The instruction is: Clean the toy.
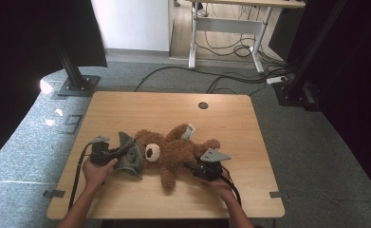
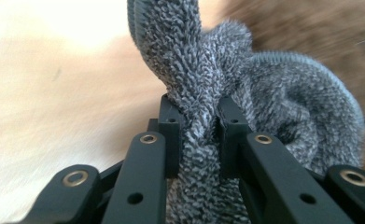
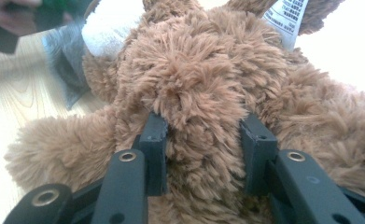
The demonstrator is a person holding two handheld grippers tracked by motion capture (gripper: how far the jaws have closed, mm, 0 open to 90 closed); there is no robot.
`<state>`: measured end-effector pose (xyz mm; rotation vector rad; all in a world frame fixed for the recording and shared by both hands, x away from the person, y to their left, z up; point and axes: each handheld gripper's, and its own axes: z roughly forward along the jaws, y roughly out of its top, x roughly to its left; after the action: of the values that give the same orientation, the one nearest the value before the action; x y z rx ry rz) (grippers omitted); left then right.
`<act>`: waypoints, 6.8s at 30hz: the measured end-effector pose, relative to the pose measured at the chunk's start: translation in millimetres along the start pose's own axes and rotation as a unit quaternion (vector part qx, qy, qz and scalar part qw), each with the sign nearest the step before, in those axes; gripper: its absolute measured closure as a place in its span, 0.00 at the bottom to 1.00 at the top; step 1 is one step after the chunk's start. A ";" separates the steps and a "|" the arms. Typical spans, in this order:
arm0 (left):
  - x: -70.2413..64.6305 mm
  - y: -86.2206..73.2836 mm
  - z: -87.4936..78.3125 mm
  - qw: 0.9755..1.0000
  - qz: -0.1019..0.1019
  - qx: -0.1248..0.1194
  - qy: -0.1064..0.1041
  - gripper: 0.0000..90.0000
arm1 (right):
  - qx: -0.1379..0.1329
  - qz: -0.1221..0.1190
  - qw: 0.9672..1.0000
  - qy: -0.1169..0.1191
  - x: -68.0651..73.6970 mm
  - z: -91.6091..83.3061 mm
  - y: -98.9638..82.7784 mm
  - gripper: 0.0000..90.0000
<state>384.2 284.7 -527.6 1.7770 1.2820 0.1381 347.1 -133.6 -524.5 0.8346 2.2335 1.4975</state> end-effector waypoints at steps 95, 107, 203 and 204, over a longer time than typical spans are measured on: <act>-147.2 83.6 50.8 0.986 0.088 -0.009 -0.141 0.84 | -0.014 0.005 1.000 0.005 3.8 0.2 -4.4 0.67; -138.5 68.7 91.4 0.987 0.041 0.037 -0.151 0.85 | -0.008 -0.012 1.000 0.006 8.3 -0.6 -4.4 0.64; -153.8 64.0 31.6 0.986 0.075 0.007 -0.152 0.85 | -0.057 0.009 0.998 -0.028 -17.6 -45.3 7.3 0.71; -163.1 64.7 38.2 0.985 0.084 0.012 -0.154 0.85 | -0.057 0.009 0.998 -0.028 -17.4 -45.3 7.1 0.71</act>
<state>376.6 128.5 -439.4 1.8433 0.9184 -0.0574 337.2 -175.5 -501.0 0.8533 2.0844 1.5730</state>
